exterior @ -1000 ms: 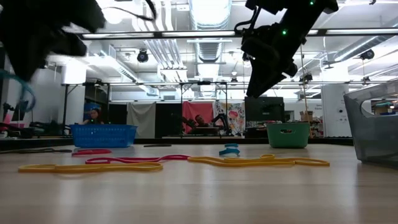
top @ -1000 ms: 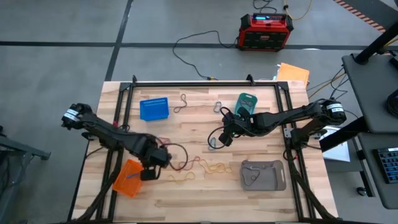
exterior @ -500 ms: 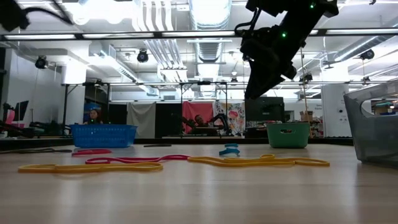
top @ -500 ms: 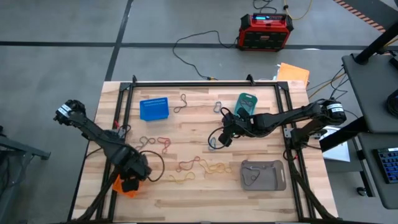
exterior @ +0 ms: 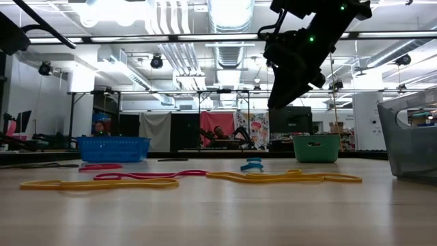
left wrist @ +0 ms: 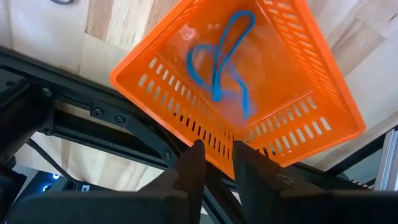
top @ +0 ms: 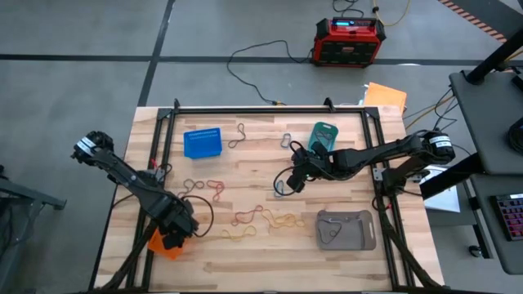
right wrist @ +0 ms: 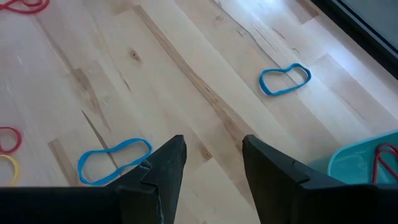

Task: Sort rubber bands into baskets
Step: Put the bottom left blue rubber band into the orange bin, then put the bottom orange rubber band into the left blue bin

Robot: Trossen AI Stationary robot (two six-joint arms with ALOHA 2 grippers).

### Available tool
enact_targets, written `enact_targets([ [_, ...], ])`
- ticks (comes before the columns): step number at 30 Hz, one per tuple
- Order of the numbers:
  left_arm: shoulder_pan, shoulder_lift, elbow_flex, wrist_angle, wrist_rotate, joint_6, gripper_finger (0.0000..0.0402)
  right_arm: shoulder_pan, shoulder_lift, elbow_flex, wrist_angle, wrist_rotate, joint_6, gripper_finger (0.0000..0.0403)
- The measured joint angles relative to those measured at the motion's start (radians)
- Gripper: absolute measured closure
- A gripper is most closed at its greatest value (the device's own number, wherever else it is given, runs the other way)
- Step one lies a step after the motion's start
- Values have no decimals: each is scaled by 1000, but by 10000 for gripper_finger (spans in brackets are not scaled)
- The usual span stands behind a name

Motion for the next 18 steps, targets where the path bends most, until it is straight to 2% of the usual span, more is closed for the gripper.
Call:
enact_targets([
  [9,0,1,0,36,-33,55,288,0,0,0,3,0,-1,245],
  [11,1,1,0,59,-83,84,286,0,0,0,10,0,-7,245],
  [18,10,1,0,215,-381,304,288,0,0,0,103,0,-67,250],
])
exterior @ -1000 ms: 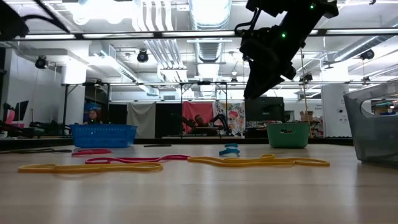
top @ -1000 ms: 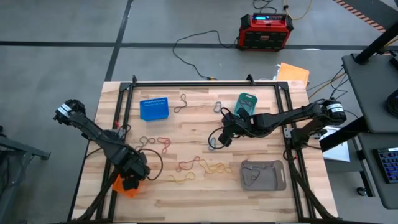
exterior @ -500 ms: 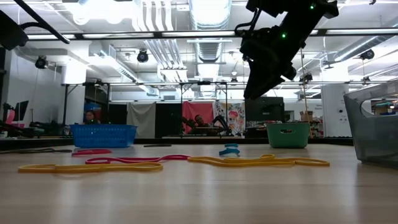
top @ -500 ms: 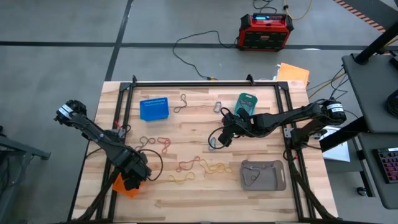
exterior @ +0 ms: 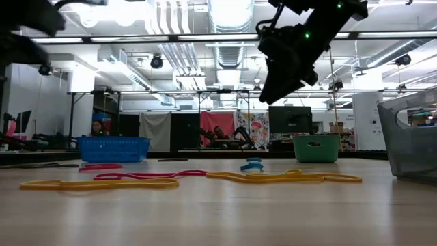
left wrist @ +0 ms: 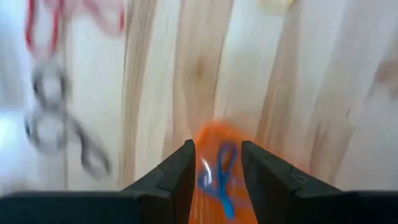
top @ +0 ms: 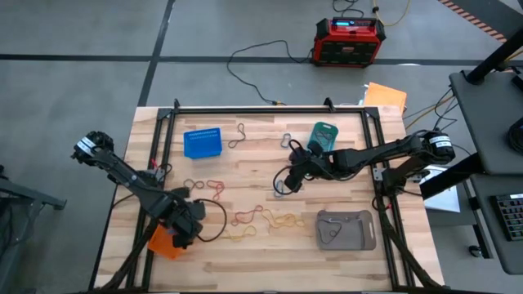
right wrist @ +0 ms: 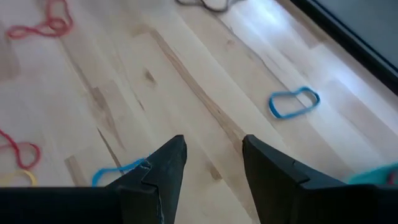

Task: Sort rubber bands into baskets
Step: Put the bottom orange rubber band into the left blue bin

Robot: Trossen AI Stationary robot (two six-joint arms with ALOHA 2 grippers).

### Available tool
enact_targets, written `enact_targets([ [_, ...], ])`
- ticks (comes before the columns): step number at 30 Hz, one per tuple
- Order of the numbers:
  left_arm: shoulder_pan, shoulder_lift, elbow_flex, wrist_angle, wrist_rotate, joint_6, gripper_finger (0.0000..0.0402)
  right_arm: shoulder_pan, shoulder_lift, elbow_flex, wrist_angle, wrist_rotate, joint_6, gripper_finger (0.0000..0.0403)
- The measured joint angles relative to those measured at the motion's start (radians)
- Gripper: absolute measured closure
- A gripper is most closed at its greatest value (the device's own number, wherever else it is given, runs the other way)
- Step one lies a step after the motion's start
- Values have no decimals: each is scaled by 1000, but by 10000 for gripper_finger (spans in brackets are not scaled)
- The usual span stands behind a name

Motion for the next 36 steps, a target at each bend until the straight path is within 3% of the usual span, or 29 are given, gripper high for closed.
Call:
enact_targets([
  [9,85,-1,-2,208,-175,345,288,2,0,0,93,-9,-59,246],
  [15,200,-10,-62,329,-179,506,288,2,0,0,97,-9,-74,246],
  [20,303,-18,-138,340,-151,527,288,2,0,0,97,-9,-79,246],
  [27,433,-34,-227,326,-92,438,288,2,0,-4,97,-9,-83,245],
  [36,461,-62,-307,282,-83,468,288,2,0,-29,97,-9,-82,246],
])
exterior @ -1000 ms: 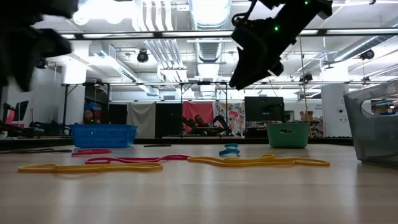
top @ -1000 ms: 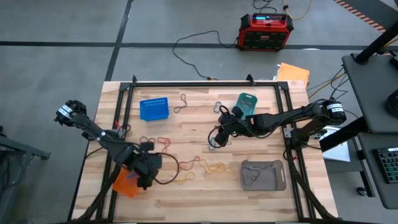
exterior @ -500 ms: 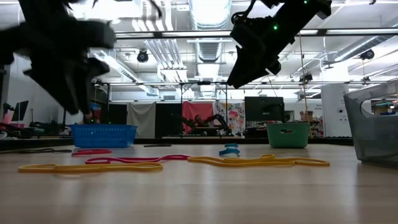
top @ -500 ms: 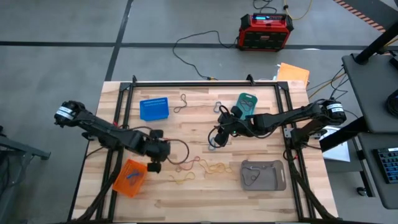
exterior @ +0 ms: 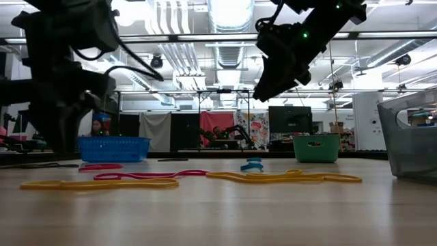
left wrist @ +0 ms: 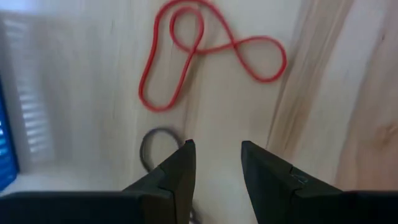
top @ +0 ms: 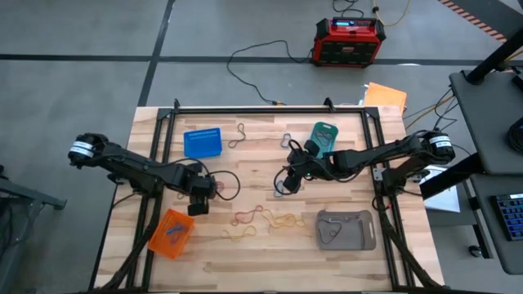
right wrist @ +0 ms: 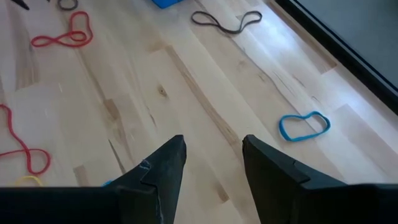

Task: Sort rubber bands into baskets
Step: Put the bottom orange rubber band into the left blue bin

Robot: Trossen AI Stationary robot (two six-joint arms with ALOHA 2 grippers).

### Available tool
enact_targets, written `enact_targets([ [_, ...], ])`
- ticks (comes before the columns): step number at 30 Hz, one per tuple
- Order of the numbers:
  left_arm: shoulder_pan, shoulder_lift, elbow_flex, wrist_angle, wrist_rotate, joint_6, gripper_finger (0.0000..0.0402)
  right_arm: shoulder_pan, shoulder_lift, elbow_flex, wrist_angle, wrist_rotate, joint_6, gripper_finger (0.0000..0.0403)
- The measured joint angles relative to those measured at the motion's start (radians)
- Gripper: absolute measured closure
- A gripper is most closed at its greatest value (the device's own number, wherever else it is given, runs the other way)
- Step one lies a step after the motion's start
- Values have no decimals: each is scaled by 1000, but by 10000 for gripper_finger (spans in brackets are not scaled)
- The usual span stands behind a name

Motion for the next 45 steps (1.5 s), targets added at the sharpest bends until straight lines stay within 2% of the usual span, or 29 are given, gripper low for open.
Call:
enact_targets([
  [9,52,0,36,5,5,-29,288,0,0,-5,5,0,0,245],
  [21,168,0,-17,-11,35,-80,288,0,0,-15,3,1,-3,240],
  [45,179,1,-49,8,37,-116,288,0,0,-16,2,8,-11,238],
])
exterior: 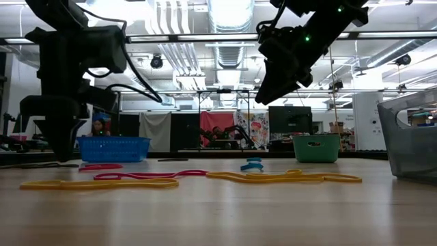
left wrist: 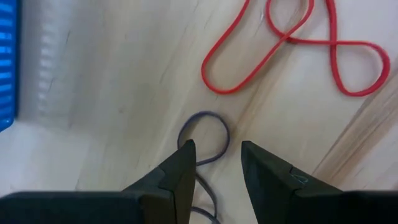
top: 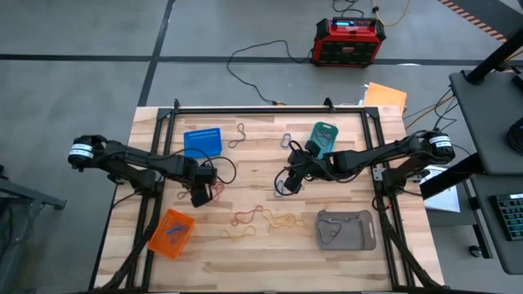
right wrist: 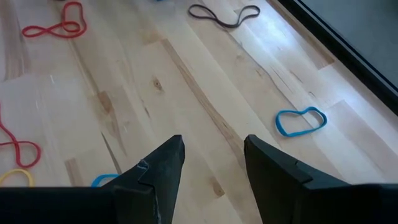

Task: Sort rubber bands into baskets
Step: Put the bottom orange rubber band into the left blue bin

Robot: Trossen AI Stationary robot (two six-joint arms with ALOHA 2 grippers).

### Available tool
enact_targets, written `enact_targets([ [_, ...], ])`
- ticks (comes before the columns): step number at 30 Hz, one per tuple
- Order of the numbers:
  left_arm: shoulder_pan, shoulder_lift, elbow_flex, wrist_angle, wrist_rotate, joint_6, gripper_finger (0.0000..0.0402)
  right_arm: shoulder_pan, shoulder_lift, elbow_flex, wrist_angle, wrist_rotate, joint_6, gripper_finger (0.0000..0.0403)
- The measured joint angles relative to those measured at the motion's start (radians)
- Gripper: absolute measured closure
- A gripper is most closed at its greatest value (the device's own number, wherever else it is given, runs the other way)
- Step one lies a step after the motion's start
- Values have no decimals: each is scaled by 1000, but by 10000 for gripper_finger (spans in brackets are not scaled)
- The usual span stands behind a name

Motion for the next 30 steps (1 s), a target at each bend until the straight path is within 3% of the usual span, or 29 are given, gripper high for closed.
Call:
enact_targets([
  [5,0,0,22,2,0,3,288,0,0,0,-4,-11,2,239],
  [15,-2,0,75,6,0,53,288,6,0,2,0,-181,33,239],
  [25,-5,-2,85,135,1,80,288,87,72,5,76,-191,11,260],
  [30,-5,-14,120,113,0,80,288,92,122,42,176,-192,-39,276],
])
